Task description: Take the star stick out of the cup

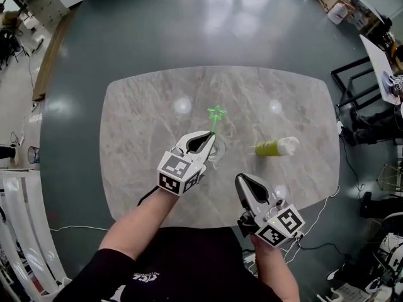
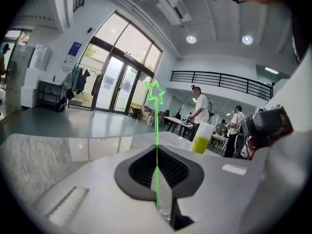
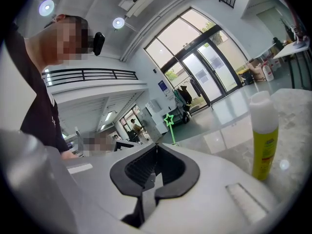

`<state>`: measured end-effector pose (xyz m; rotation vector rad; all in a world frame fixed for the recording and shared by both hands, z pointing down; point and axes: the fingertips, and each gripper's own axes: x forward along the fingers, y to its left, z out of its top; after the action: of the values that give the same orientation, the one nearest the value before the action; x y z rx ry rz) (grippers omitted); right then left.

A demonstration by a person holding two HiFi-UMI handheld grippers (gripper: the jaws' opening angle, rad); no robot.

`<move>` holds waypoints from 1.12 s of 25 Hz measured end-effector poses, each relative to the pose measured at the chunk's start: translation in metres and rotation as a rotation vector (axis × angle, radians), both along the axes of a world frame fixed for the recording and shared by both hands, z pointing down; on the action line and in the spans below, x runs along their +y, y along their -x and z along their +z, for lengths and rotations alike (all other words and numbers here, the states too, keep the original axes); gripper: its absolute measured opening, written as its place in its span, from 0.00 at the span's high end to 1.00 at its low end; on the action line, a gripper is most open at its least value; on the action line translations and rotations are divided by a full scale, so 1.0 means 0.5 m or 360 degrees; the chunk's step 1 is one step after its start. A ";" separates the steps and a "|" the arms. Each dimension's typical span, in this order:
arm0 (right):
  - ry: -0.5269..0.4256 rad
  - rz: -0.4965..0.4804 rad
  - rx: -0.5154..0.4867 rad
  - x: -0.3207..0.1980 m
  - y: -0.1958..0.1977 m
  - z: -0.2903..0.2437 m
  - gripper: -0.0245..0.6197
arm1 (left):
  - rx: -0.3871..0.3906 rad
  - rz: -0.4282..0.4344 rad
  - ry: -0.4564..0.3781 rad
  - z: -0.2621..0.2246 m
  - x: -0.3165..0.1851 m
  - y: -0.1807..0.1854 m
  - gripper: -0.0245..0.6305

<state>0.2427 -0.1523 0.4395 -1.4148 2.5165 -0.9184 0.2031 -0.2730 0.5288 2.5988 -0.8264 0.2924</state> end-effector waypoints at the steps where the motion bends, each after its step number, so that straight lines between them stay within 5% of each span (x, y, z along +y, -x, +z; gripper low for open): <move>1: -0.0003 -0.0002 0.0001 -0.001 0.003 -0.002 0.93 | 0.0009 -0.0001 -0.0024 -0.018 0.003 0.006 0.95; 14: -0.0047 -0.0166 -0.0044 -0.030 0.120 -0.029 0.94 | 0.0111 -0.0096 -0.0138 -0.161 0.037 0.152 0.96; 28: 0.0070 -0.0176 -0.0069 -0.015 0.133 0.051 0.94 | -0.0037 -0.0095 0.0015 -0.017 0.082 0.186 0.96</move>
<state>0.1759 -0.1599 0.4652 -1.2638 2.5799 -1.0173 0.1103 -0.2323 0.5201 2.5613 -0.9062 0.3090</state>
